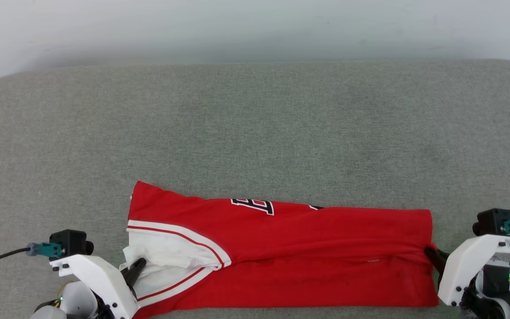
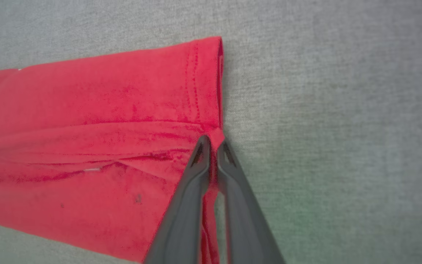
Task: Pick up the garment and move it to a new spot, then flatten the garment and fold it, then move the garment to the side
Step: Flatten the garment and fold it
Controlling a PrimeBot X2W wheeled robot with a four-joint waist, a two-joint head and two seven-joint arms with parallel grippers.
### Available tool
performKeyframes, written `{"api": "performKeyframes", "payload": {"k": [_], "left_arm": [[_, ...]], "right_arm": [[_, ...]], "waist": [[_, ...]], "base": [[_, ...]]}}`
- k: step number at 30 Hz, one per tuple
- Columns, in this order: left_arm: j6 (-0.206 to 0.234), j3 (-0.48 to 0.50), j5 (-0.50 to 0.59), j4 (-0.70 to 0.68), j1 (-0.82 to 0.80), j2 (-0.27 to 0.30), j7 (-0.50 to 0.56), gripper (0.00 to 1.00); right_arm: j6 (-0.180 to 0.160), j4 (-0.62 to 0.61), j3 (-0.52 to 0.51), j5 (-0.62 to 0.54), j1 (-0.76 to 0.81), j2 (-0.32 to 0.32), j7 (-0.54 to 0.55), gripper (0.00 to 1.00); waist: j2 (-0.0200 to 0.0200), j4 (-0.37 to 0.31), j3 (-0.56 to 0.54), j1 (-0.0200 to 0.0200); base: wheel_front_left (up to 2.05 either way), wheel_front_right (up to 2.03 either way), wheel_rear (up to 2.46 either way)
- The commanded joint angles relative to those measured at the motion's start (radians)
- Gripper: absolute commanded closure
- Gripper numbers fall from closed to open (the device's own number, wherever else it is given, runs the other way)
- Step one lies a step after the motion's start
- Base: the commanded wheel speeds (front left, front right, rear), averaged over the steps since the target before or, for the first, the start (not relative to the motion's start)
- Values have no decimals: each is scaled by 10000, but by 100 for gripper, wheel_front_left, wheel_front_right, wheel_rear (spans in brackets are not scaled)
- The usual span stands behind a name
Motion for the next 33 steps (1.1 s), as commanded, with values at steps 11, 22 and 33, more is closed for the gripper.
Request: {"api": "performKeyframes", "payload": {"k": [11, 22, 33], "left_arm": [[0, 338, 498, 242, 320, -449, -1864, 0], [1290, 471, 2716, -1287, 22, -480, -4323, 0], [1932, -171, 4382, -2192, 37, -985, -5695, 0]], "right_arm": [[-3, -662, -80, 115, 884, 260, -753, 0], [-3, -2364, -1280, -84, 825, -26, 797, 0], [-3, -1891, -1328, -445, 725, 314, 2384, 0]], "waist": [[0, -366, -494, 2], [0, -317, -1252, 2], [0, 479, -940, 2]], "base": [[0, 0, 0], [0, 0, 0], [0, 0, 0]]}}
